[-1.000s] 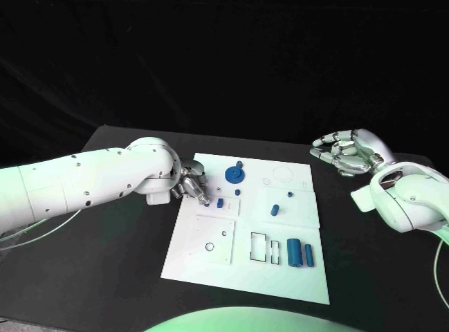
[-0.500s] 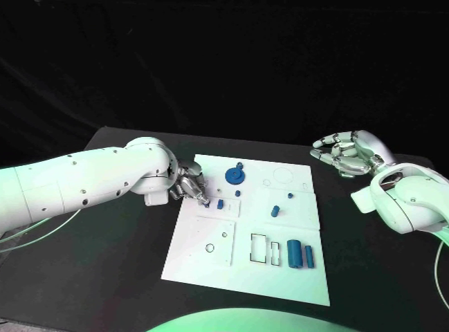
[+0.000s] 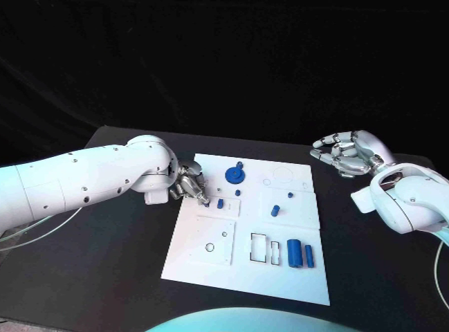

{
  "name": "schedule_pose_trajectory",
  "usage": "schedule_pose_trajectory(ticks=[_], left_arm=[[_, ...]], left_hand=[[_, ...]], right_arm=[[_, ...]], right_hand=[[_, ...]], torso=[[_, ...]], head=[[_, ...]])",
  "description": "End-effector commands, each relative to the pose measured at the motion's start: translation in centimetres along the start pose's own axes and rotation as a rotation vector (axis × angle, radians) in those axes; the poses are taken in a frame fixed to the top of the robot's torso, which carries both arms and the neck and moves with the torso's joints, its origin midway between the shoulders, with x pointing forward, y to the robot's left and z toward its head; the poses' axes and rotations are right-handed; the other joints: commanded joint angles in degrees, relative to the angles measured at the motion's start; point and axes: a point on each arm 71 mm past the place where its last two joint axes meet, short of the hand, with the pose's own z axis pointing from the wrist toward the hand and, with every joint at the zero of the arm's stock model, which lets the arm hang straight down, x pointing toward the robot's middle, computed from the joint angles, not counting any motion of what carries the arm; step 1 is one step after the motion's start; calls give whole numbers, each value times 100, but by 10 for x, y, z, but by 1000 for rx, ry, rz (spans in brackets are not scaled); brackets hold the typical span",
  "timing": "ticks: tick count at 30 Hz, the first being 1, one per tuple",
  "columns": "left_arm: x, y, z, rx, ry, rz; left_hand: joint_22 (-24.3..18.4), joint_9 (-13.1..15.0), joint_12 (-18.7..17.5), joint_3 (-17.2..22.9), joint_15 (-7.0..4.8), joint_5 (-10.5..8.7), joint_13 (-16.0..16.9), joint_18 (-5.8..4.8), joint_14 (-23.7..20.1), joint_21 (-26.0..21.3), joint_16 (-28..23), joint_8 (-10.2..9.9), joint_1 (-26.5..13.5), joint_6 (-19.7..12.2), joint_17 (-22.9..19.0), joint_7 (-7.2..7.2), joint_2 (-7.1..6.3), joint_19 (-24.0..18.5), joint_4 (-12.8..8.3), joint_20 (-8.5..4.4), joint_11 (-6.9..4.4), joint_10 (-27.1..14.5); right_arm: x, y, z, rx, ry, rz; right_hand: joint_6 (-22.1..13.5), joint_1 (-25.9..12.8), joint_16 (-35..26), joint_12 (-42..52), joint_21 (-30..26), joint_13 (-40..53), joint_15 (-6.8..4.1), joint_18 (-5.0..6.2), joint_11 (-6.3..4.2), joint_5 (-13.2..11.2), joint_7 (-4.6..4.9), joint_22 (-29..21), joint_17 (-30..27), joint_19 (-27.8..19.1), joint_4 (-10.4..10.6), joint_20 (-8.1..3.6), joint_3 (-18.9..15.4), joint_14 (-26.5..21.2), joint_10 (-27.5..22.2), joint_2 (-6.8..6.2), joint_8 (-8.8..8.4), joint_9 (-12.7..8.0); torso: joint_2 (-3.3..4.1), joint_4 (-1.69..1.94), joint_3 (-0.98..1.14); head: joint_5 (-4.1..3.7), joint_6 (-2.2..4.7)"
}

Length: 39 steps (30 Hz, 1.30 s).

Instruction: Assemble the parts on the task board

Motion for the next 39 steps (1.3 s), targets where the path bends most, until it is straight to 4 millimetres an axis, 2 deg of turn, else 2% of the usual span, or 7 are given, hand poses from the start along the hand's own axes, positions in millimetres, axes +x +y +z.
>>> schedule_pose_trajectory(ticks=[1,18,22,27,30,34,39], left_arm=[[5,-2,2,-8,35,26],[4,-3,5,-26,11,65],[4,-3,5,-27,-2,60],[3,-2,4,-27,-6,54],[4,-2,4,-21,6,40],[5,-1,4,-17,14,30],[4,0,3,-17,5,18]], left_hand=[[-5,-13,-26,1021,-48,19,-15,-68,286,-7,11,-19,10,27,232,-11,12,-28,-1043,-13,-44,-5],[-54,24,-123,867,-30,-38,-124,-60,288,-45,9,-100,-86,-24,231,5,56,-74,-936,4,-26,-23],[-94,112,-157,512,-31,-73,-143,-53,289,-95,9,-132,-222,-83,233,-27,61,-100,-748,13,-40,-6],[-147,159,-171,8,-45,-97,-147,-50,287,-156,8,-254,-537,-70,233,-66,10,-109,-225,2,-61,-28],[-210,165,-205,-678,-31,-87,-190,-42,283,-215,4,-408,-639,-78,230,-33,-69,-126,180,10,-29,-126],[-244,200,-195,-1551,-11,-73,-187,-35,279,-256,2,-518,-475,-57,228,-11,-48,-129,598,31,-9,-190],[-223,226,-176,-1852,-14,-71,-172,-38,280,-252,5,-536,-403,-15,233,-17,35,-107,672,28,-13,-184]], right_arm=[[1,0,0,-5,11,-1],[1,0,0,-5,11,-1],[1,0,0,-5,10,-1],[1,0,-1,-5,10,-1],[1,0,-1,-5,9,-1],[1,-1,-1,-4,8,-1],[1,-1,-1,-4,8,0]], right_hand=[[-39,27,-28,32,-29,-6,-53,98,-3,21,9,-9,173,-33,29,-13,-2,252,11,-16,15,-6],[-51,32,-33,26,-46,-27,-53,100,-3,22,9,-14,167,-37,45,-15,-1,251,0,-19,34,-11],[-51,32,-33,26,-46,-27,-53,100,-3,22,9,-14,167,-37,45,-15,-1,251,0,-19,34,-11],[-54,30,-34,15,-64,-41,-53,104,-3,21,9,-27,167,-47,49,-15,-2,251,-11,-20,36,-12],[-57,29,-38,9,-69,-49,-53,105,-2,20,10,-31,157,-50,51,-15,-3,248,-18,-21,36,-13],[-57,29,-38,9,-69,-49,-53,105,-2,20,10,-31,157,-50,51,-15,-3,248,-18,-21,36,-13],[-57,29,-38,9,-69,-49,-53,105,-2,20,10,-31,157,-50,51,-15,-3,248,-18,-21,36,-13]], torso=[[0,0,1],[-2,0,1],[-2,0,0],[-2,-2,-1],[-2,-5,-2],[0,-2,-4],[-2,-1,2]], head=[[0,-15],[0,-16],[-1,-8],[2,-4],[-5,-4],[-6,-4],[-6,-3]])
